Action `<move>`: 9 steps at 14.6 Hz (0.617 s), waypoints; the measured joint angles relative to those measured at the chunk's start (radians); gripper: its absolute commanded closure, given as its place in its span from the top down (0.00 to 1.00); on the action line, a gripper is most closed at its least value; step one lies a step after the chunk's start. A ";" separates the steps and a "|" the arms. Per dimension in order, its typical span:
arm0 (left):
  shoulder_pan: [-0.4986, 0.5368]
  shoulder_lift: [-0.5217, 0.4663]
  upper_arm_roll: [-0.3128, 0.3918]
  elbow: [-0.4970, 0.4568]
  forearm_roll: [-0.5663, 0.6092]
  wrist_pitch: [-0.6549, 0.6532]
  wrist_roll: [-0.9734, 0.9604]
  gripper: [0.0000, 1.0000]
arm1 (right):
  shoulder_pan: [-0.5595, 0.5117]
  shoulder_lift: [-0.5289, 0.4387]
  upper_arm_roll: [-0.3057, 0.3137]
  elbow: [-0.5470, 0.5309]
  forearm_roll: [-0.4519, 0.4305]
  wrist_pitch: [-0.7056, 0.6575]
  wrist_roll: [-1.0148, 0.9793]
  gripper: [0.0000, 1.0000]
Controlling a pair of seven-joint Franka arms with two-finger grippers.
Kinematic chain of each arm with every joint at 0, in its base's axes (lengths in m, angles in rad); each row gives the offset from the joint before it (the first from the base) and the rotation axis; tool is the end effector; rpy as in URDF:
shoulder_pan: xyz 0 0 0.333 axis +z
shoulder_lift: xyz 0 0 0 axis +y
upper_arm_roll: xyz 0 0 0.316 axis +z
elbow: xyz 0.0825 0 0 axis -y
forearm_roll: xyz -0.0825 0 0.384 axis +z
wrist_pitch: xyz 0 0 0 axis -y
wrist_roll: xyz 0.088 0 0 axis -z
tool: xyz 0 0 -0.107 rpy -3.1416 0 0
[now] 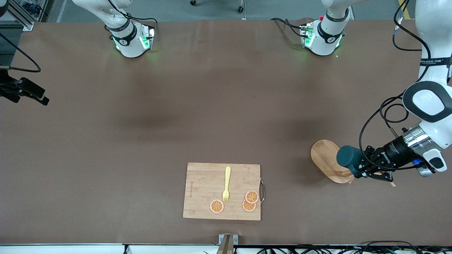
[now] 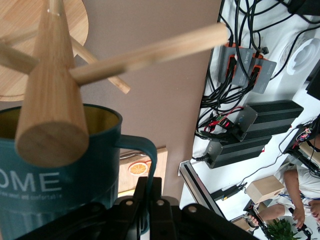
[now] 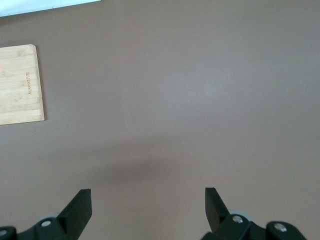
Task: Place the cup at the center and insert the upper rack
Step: 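Hang the mug handle onto a stand peg with the left gripper, then open the left gripper and withdraw it from the mug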
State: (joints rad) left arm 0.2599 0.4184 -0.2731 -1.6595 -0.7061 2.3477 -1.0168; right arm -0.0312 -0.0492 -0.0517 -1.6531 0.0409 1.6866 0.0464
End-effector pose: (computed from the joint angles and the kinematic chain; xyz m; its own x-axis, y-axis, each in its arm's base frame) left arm 0.6936 0.0052 0.4074 0.1942 0.8373 -0.5111 0.9102 0.0404 0.4121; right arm 0.5483 -0.0423 0.6231 0.9878 -0.1335 0.0803 -0.1300 -0.9904 -0.0472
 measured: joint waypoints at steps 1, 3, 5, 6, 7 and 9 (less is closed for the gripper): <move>0.002 0.002 0.000 0.002 0.000 0.000 0.000 0.57 | -0.003 0.000 -0.001 0.000 0.000 0.000 0.000 1.00; 0.003 0.003 0.000 0.005 0.000 0.003 0.001 1.00 | -0.010 0.000 -0.004 0.000 0.000 0.000 0.000 1.00; 0.003 0.003 0.000 0.016 0.000 0.007 0.001 1.00 | -0.012 0.000 -0.005 0.000 0.000 0.000 0.000 1.00; 0.003 0.002 0.000 0.022 0.000 0.008 0.001 1.00 | -0.013 0.000 -0.005 0.000 0.000 0.000 0.000 1.00; 0.004 0.000 0.000 0.031 0.000 0.008 0.001 1.00 | -0.014 0.000 -0.005 0.000 0.000 0.000 0.000 1.00; 0.003 -0.012 0.000 0.043 0.000 0.008 0.001 1.00 | -0.015 0.000 -0.005 0.000 0.000 0.000 0.000 1.00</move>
State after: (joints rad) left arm 0.2634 0.4068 -0.2730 -1.6167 -0.7061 2.3560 -1.0163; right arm -0.0467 -0.0492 -0.0569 -1.6531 0.0409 1.6863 0.0464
